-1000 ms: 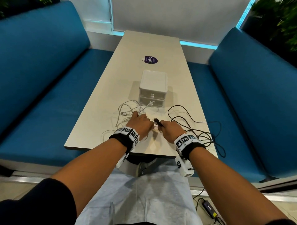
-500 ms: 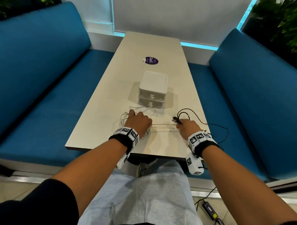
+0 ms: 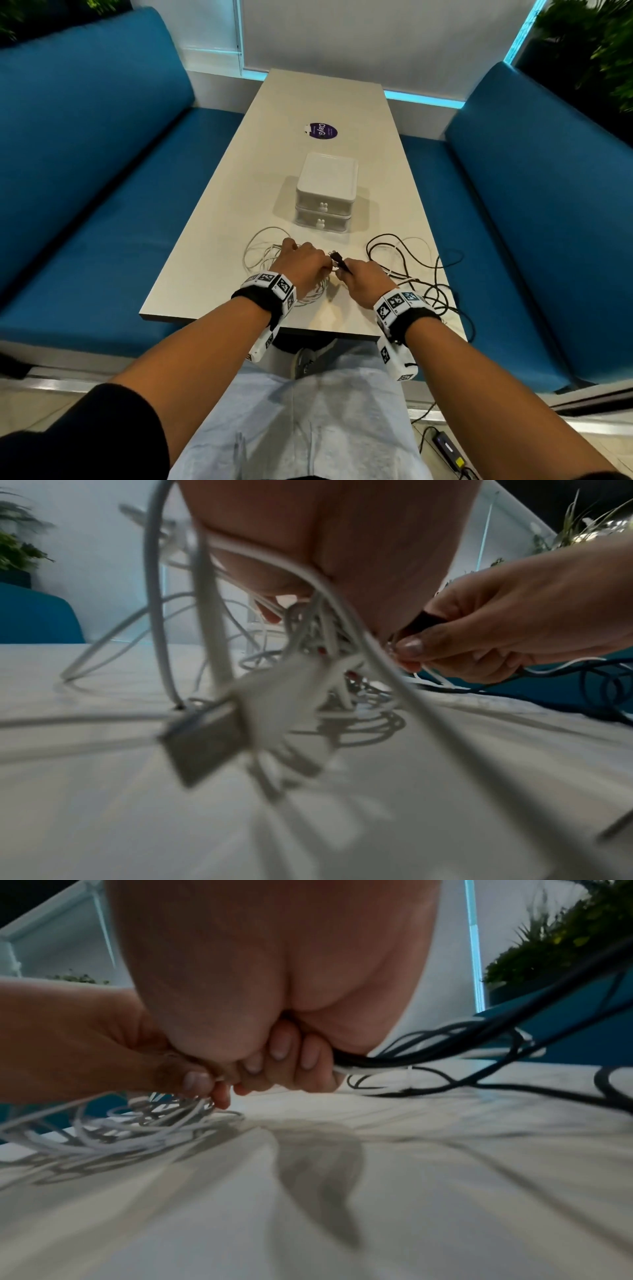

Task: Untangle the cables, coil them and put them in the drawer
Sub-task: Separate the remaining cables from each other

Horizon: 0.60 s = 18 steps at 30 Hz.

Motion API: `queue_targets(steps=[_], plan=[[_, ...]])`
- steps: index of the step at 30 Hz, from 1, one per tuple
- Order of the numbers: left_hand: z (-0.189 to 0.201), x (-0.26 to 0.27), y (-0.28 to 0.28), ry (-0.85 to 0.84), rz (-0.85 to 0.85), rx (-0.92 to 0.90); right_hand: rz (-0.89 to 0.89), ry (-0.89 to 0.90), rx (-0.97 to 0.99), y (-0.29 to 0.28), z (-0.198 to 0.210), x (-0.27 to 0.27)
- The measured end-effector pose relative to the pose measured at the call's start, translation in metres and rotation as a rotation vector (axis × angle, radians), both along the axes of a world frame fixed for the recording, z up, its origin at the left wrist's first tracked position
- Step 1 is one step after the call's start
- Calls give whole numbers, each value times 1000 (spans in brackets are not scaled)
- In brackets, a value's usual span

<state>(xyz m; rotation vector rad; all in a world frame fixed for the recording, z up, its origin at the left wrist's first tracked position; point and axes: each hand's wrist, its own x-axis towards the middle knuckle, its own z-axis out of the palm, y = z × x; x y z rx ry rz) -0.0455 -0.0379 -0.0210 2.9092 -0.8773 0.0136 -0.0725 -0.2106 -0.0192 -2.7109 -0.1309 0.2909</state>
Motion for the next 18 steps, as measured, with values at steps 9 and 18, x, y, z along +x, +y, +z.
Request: queue_targets(steps=[9, 18], plan=[[8, 10, 23, 85, -33, -78, -87, 28, -31, -46, 14, 11], [6, 15, 31, 188, -37, -96, -142, 43, -24, -58, 12, 6]])
